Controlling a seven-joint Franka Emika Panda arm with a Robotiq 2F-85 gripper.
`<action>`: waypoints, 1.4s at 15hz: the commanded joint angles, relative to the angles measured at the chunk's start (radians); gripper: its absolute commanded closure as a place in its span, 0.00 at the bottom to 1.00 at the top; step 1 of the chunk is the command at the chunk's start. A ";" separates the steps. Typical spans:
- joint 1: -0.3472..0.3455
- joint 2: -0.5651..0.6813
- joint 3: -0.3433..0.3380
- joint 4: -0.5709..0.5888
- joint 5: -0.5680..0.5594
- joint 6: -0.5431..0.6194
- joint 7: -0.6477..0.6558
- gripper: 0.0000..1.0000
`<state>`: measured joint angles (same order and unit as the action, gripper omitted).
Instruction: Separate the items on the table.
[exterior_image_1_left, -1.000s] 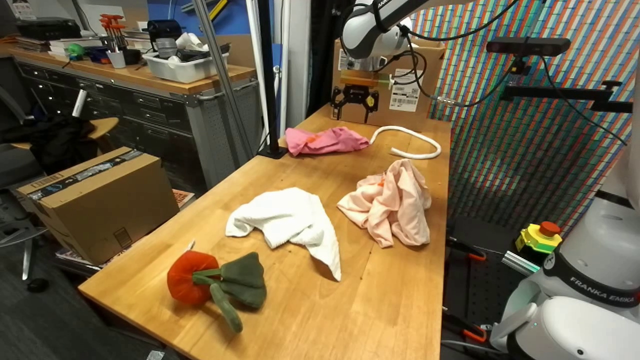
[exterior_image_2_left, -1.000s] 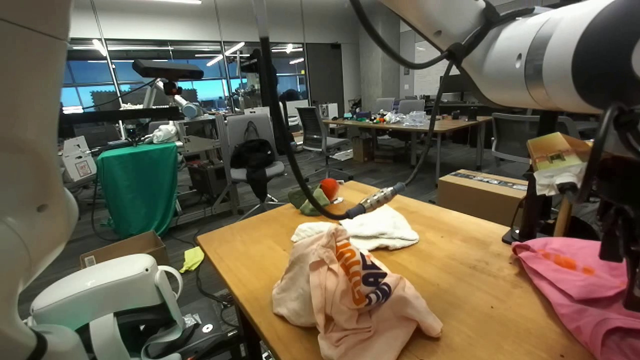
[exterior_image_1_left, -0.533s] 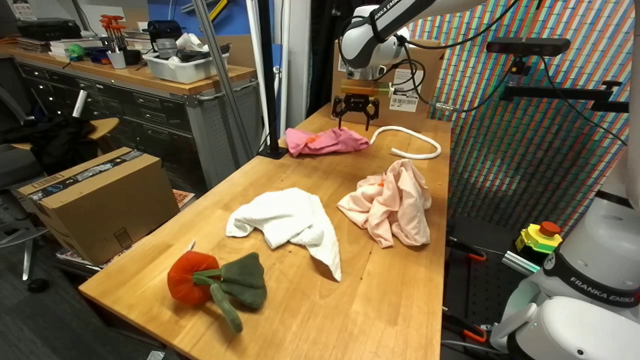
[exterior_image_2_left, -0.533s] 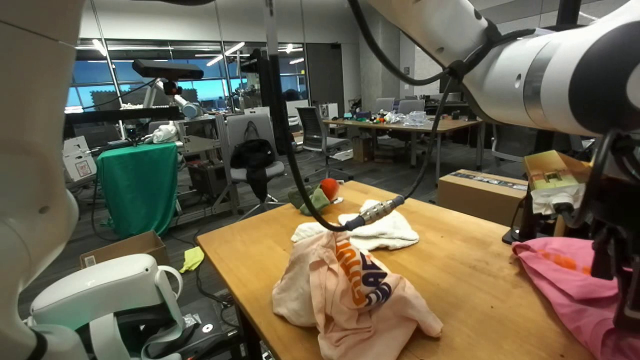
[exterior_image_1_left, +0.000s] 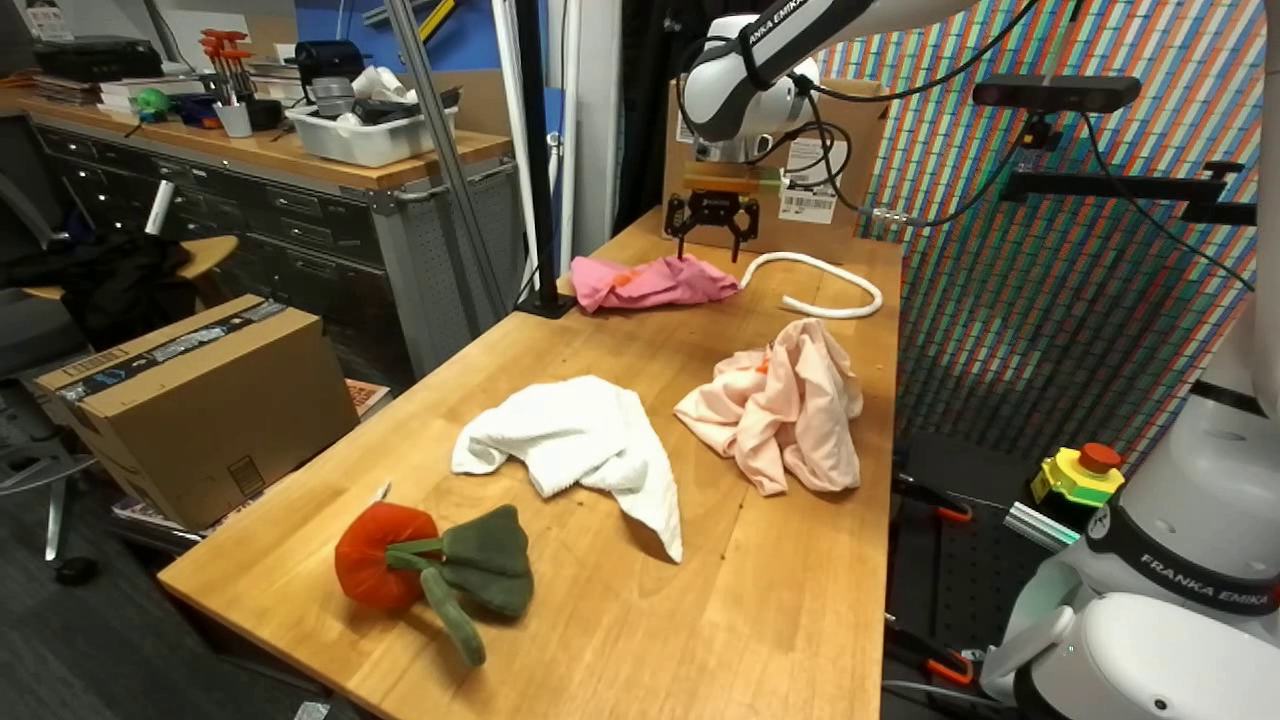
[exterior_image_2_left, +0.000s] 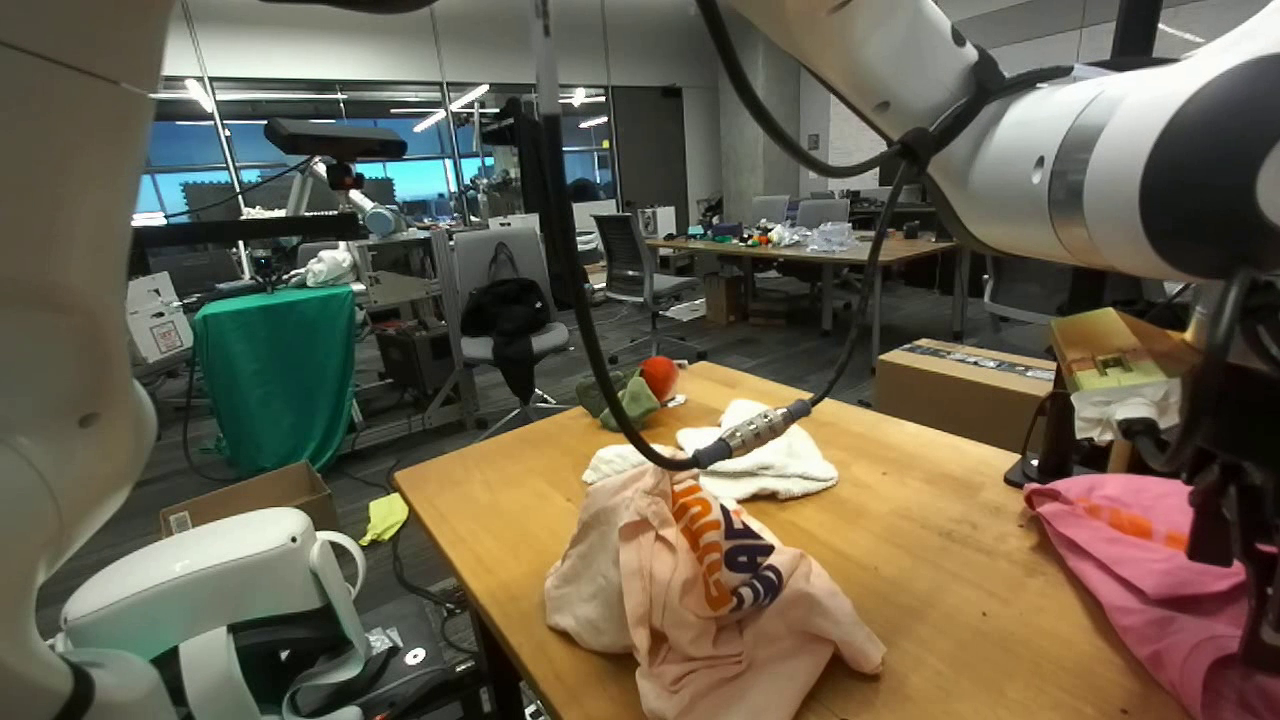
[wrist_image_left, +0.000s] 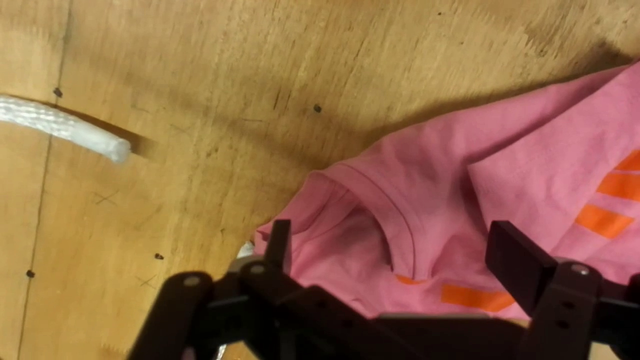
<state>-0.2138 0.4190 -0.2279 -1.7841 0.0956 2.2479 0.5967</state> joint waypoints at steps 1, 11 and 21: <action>0.001 -0.001 -0.006 0.001 0.017 -0.009 -0.041 0.00; 0.005 -0.001 -0.012 0.009 0.013 -0.122 -0.063 0.00; 0.024 0.004 -0.045 0.003 -0.044 -0.035 0.010 0.00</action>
<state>-0.2092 0.4190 -0.2470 -1.7875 0.0822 2.1960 0.5798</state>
